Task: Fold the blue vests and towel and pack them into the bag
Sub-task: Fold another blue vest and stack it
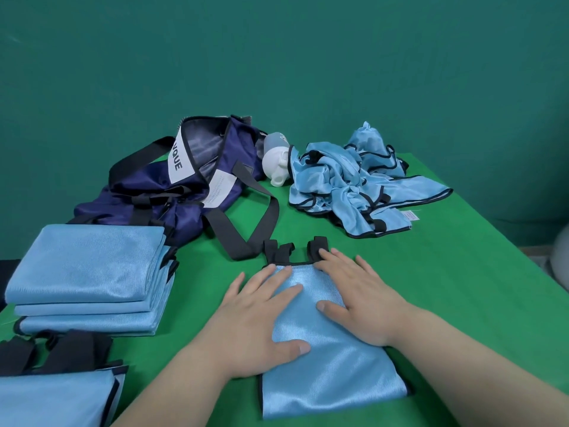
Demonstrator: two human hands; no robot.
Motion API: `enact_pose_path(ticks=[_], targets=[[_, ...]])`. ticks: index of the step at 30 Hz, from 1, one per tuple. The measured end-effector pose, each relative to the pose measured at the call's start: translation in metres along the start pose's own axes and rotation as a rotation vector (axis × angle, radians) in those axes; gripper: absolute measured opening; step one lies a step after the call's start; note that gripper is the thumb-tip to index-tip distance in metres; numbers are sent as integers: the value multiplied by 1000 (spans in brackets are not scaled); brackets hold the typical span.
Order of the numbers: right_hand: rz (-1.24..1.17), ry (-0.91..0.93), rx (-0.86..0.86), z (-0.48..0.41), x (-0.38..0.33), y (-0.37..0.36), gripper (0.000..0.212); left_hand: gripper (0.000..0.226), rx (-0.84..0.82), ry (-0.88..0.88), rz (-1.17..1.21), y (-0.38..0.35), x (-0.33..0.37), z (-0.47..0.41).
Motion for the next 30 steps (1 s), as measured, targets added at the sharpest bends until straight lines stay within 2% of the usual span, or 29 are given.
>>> enact_pose_path(ticks=[10,18,22,27,30], targets=[[68,11,10,8,-7,-4,85,111,-36,-53,71,8,5,5],[-1,24,22,55,-34,-15,78,108,-17,-99,92,3,26,55],[-174,-4,69,54,-30,-10,74,92,21,-109,50,2,26,58],[-649,-150,240,77,-5,5,44,40,319,-17,91,22,11,76],[-852,-177,341,102,1,5,31,36,450,32,187,32,9,98]])
Point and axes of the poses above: each hand's wrist, its own z-axis away from the middle knuckle, its own y-axis out of the back of the hand, x = y × z, the point moved 10 cm from there along -z, towards the middle knuckle, and after that the axes turned 4 degrees about -z, right-handed, at the moved point
